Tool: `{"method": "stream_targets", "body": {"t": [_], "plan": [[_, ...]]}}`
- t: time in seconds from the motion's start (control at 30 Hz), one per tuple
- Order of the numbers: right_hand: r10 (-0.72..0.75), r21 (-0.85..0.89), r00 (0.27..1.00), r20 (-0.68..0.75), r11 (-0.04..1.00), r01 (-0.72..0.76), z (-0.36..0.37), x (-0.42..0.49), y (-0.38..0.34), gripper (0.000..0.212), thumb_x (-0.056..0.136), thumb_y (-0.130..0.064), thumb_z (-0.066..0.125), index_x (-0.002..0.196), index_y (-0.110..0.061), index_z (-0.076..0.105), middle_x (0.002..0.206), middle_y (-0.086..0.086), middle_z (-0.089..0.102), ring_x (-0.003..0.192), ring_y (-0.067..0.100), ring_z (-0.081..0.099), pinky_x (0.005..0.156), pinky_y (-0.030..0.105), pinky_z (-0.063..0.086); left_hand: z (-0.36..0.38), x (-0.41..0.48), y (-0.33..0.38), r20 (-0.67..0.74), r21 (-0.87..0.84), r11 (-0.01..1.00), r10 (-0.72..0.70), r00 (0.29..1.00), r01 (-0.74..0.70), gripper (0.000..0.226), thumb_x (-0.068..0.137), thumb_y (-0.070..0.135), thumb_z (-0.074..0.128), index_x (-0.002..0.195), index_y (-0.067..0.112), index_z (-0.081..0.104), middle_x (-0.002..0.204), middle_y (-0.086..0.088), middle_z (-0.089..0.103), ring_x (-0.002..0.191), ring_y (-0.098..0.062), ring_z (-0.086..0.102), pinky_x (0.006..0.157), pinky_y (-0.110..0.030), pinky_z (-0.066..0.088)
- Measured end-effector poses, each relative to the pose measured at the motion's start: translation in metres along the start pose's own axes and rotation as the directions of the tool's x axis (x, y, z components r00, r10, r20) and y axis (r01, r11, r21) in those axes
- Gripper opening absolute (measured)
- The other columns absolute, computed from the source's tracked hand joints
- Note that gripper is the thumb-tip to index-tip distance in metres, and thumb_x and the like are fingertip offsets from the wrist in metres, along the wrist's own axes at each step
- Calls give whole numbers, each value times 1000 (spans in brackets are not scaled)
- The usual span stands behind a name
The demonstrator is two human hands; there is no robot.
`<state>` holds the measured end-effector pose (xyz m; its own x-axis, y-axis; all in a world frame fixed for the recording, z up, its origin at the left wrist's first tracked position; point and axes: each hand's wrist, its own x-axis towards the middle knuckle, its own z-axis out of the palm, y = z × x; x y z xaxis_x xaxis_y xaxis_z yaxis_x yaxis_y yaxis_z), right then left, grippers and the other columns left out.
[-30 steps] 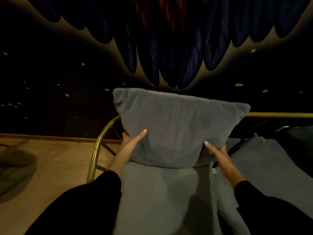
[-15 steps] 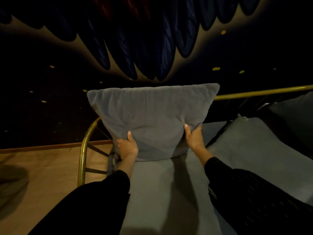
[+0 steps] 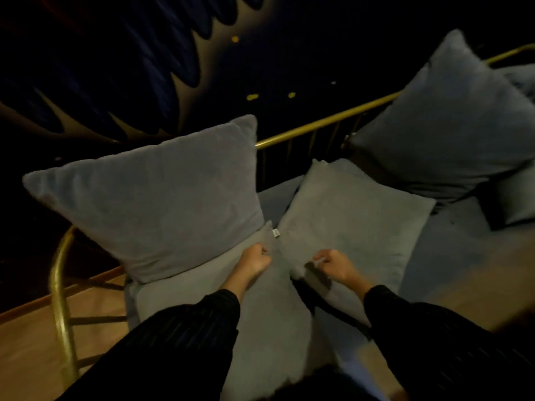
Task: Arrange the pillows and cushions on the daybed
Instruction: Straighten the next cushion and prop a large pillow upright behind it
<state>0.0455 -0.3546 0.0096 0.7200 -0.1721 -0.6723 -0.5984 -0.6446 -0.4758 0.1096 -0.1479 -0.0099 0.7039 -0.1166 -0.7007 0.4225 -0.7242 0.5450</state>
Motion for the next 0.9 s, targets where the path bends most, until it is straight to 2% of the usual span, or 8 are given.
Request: {"method": "stream_targets", "body": {"t": [0.13, 0.23, 0.33, 0.4, 0.5, 0.63, 0.73, 0.9], "plan": [[153, 88, 977, -150, 986, -141, -65, 16, 74, 32, 88, -7, 63, 118, 4, 64, 118, 22, 67, 116, 36, 61, 87, 32, 45, 34, 21, 57, 58, 48, 997, 57, 997, -59, 40, 91, 8, 59, 129, 0, 56, 127, -24, 63, 117, -39, 62, 90, -34, 49], [230, 209, 953, -199, 959, -188, -104, 36, 112, 34, 89, -10, 63, 116, 11, 57, 115, 29, 63, 113, 41, 59, 86, 39, 45, 57, 43, 95, 67, 92, 995, 32, 997, -38, 50, 92, 13, 59, 140, 4, 48, 136, -24, 58, 120, -38, 60, 95, -35, 49], [298, 342, 940, -168, 912, -228, -132, 62, 140, 38, 86, -27, 69, 101, 5, 53, 96, 21, 61, 97, 36, 61, 82, 43, 48, 74, 62, 127, 32, 118, 993, 3, 999, -6, 55, 94, 19, 61, 144, 4, 43, 147, -16, 51, 130, -34, 54, 104, -34, 46], [341, 406, 931, -132, 875, -263, -136, 98, 175, 74, 65, -59, 77, 96, 4, 54, 91, 16, 64, 93, 36, 65, 81, 45, 55, 84, 75, 143, 15, 148, 989, -6, 1000, 3, 59, 94, 23, 62, 146, 5, 40, 150, -15, 47, 133, -33, 51, 107, -35, 43], [403, 486, 912, -78, 814, -318, -116, 170, 254, 139, 22, -91, 67, 129, -4, 51, 124, 19, 63, 112, 41, 62, 94, 52, 53, 96, 96, 162, -43, 151, 988, -27, 999, 33, 69, 92, 29, 64, 151, 9, 35, 152, -16, 44, 136, -34, 48, 108, -35, 39], [359, 624, 929, -88, 747, -230, -119, 162, 253, 155, 28, -80, 80, 153, -18, 14, 147, 9, 48, 132, 31, 51, 106, 51, 44, 108, 121, 166, -96, 184, 980, -56, 994, 73, 82, 88, 44, 66, 155, 15, 28, 158, -14, 35, 142, -36, 38, 117, -43, 34], [357, 719, 934, -34, 657, -225, -129, 137, 227, 146, 45, -66, 84, 152, -36, -11, 154, 8, 39, 137, 30, 45, 110, 53, 40, 112, 132, 166, -122, 233, 968, -70, 990, 97, 85, 88, 48, 65, 156, 17, 25, 159, -15, 30, 145, -38, 32, 119, -45, 30], [363, 787, 930, 55, 557, -264, -141, 123, 200, 137, 71, -40, 83, 147, -34, -30, 156, 4, 30, 142, 27, 35, 116, 48, 31, 111, 155, 166, -154, 249, 966, -35, 988, 73, 89, 88, 48, 65, 157, 15, 19, 162, -18, 23, 148, -38, 25, 120, -44, 23]]}}
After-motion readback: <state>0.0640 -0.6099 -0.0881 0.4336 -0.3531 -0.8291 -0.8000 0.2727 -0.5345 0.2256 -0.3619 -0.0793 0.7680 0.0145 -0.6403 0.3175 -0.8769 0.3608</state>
